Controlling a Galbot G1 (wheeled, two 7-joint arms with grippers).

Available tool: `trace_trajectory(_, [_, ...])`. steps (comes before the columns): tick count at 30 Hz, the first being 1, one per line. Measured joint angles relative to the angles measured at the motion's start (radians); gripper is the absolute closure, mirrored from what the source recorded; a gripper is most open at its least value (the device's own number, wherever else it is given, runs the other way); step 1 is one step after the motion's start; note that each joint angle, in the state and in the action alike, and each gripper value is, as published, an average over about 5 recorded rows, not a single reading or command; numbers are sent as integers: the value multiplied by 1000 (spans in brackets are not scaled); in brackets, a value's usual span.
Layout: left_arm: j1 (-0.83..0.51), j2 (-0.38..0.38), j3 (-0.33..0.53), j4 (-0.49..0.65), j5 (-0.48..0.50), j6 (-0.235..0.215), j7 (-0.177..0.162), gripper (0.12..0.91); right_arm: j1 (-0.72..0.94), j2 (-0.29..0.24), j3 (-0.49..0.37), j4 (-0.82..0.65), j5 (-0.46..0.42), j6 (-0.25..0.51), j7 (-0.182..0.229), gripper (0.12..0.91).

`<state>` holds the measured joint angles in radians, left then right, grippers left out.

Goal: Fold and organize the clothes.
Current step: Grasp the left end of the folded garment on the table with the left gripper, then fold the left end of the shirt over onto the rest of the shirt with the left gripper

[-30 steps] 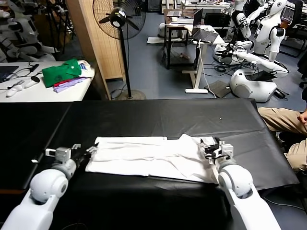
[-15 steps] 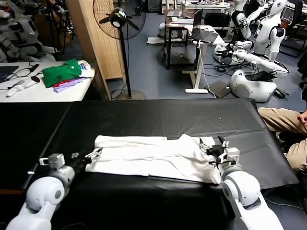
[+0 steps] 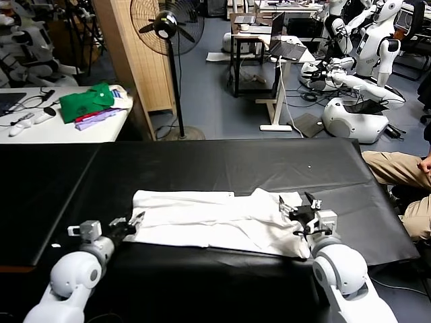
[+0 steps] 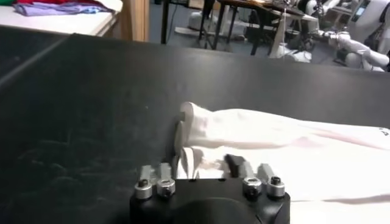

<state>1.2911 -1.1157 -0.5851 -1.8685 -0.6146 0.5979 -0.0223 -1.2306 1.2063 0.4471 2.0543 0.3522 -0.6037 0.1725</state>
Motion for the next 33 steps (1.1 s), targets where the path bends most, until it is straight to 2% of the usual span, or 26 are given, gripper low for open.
trace_trajectory(2, [-2,-4,1,1,10,0,4,842,-2,2,-1,5,0,0,-3,227])
trace_trajectory(4, [-5,-6,2,5,28,-1,11,885,-5,3,-1,10,0,-1,-5,227])
trace_trajectory(7, [-3,-1,2,10,81,-10,31,880,-10,1,1,19,0,-3,-6,227])
trace_trajectory(11, [17,23,-7,2,195,-53,53,884,-16,-2,11,33,3,-4,-6,227])
trace_trajectory(15, [48,70,-37,-20,329,-106,55,884,-23,4,17,46,4,-3,1,227])
trace_trajectory(19, [93,147,-89,-36,485,-155,52,884,-28,16,19,56,4,-2,5,227])
trace_trajectory(23, [130,204,-130,-58,581,-167,49,884,-37,27,19,66,2,0,7,227])
trace_trajectory(28, [141,193,-116,-119,563,-129,43,884,-53,36,22,80,-10,0,8,227])
trace_trajectory(33, [120,121,-23,-204,432,-72,7,884,-74,44,40,91,-18,0,8,227])
